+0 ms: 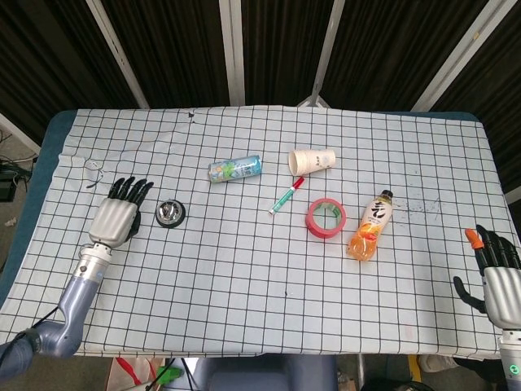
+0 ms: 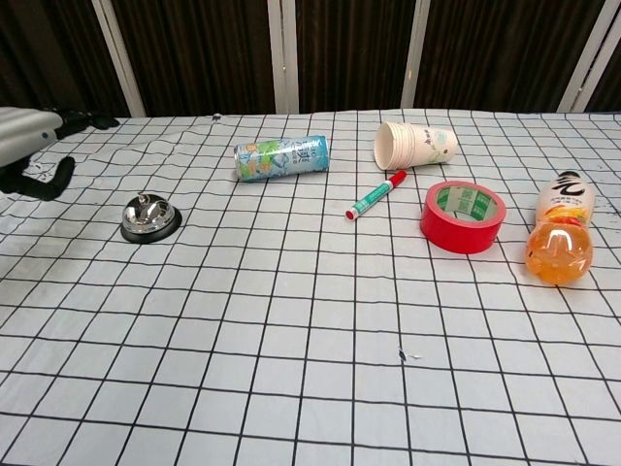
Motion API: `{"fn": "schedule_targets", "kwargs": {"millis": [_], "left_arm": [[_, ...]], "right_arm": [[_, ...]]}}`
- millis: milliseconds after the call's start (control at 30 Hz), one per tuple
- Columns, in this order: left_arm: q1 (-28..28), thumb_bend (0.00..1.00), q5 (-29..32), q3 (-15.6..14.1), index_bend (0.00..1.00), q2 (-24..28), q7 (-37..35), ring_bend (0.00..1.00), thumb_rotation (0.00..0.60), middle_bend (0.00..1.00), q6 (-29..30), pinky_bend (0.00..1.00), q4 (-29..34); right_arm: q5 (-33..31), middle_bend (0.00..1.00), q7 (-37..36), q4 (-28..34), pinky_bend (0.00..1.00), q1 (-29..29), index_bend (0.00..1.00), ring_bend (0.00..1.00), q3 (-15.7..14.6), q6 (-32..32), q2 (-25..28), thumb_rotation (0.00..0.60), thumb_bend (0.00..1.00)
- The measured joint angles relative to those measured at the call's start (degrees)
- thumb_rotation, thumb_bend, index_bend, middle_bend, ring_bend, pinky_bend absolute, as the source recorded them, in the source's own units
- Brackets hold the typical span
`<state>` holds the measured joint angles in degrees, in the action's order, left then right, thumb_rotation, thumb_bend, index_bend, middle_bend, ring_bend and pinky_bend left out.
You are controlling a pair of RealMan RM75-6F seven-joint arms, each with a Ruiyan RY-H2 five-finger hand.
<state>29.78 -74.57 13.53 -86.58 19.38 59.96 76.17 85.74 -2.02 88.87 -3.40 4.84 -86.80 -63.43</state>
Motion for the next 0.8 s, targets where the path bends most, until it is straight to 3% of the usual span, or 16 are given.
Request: {"fn": "schedule_targets", "kwargs": {"millis": [400,800], "left_arm": [[5.99,0.98,2.22,-1.19,0.03,-10.29,0.43,0.00,0.600,0.06,-6.17,0.00,-13.00],[8.62,0.98,3.20,-3.43,0.03,-16.63,2.24,0.00,0.600,0.06,-9.74,0.00,-21.95]], "right_arm": [[-0.23,0.00,-1.82,-0.33,0.10,0.12,0.10,0.02,0.12,0.03,0.63,0.600,0.39],[-0.04,0.00,-3.26,-0.52,0.10,0.45,0.10,0.02,0.22,-0.64,1.06,0.600,0.39]]}}
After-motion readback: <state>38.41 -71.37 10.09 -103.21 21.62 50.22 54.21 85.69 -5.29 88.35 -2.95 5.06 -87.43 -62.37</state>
